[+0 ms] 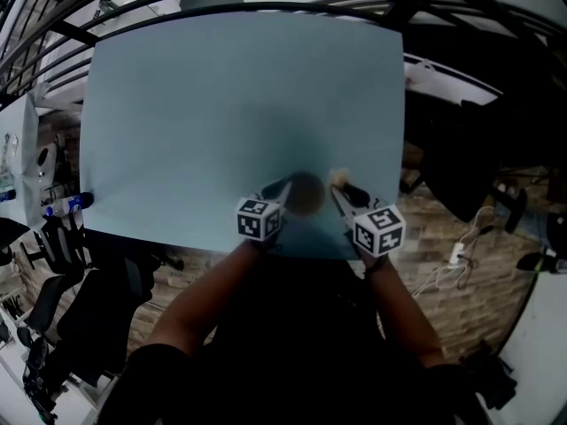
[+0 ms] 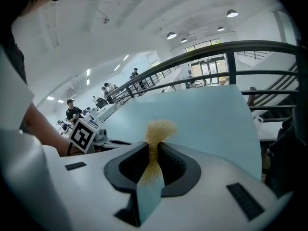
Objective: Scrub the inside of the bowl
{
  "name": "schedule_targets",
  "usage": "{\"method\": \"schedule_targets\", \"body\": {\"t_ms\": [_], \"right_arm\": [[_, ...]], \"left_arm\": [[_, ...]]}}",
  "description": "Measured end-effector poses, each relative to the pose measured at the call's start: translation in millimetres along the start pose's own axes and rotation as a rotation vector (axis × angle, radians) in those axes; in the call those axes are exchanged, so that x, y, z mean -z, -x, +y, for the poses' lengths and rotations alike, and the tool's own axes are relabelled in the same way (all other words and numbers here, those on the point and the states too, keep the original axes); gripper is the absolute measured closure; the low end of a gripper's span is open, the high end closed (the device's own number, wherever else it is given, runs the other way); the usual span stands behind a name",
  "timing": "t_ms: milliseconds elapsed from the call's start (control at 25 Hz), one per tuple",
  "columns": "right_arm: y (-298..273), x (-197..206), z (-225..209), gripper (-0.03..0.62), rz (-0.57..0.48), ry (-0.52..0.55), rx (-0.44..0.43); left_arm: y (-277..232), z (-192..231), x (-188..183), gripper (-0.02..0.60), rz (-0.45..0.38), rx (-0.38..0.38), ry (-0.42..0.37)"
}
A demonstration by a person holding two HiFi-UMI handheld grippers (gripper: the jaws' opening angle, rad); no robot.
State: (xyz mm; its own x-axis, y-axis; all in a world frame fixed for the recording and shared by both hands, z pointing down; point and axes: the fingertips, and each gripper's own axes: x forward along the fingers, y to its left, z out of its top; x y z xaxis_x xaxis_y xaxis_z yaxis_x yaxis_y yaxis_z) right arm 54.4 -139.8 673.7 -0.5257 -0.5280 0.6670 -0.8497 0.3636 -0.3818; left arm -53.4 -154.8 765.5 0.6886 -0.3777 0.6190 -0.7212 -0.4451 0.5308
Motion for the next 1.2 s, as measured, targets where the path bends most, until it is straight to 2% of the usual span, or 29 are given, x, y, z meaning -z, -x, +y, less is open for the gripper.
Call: {"method": "schedule_targets", "body": {"t_ms": [200,320,560,880,920,1040,1200], "right_arm": [[3.4,2.8,5.3,0.528,0.008,-0.001,-0.011],[7.7,3.6,5.8,0.528,0.005,-0.008,-0.015],[18.7,-2.9,6.8,0.528,-0.014,0.023,-0.017],[41.0,-7.7,8.3,0.528,-0.057,0.068,-0.06],[44.0,-11.4,9.8,0.528,-0.066,0.082,-0.065],[56.2,-19.6,22.5,0.528,-0.083,0.129,-0.099],[81.3,-28.1,42.0,0.528,-0.118,0.155,-0.164]], "left_arm": [[-2.6,4.5,5.7,0.569,0.026,-0.021,-0.009],[-6.0,7.2,9.4,0.546,0.034,-0.022,-0.023],[-3.1,13.2,8.2,0.49,0.007,-0.058,-0.043],[19.3,4.2,-17.4,0.482,-0.09,-0.138,-0.067],[24.8,-0.2,-22.8,0.484,-0.106,-0.141,-0.071],[52.0,-19.6,-33.5,0.544,-0.163,-0.168,-0.102],[81.6,-58.5,-38.4,0.583,-0.204,-0.195,-0.208]]}}
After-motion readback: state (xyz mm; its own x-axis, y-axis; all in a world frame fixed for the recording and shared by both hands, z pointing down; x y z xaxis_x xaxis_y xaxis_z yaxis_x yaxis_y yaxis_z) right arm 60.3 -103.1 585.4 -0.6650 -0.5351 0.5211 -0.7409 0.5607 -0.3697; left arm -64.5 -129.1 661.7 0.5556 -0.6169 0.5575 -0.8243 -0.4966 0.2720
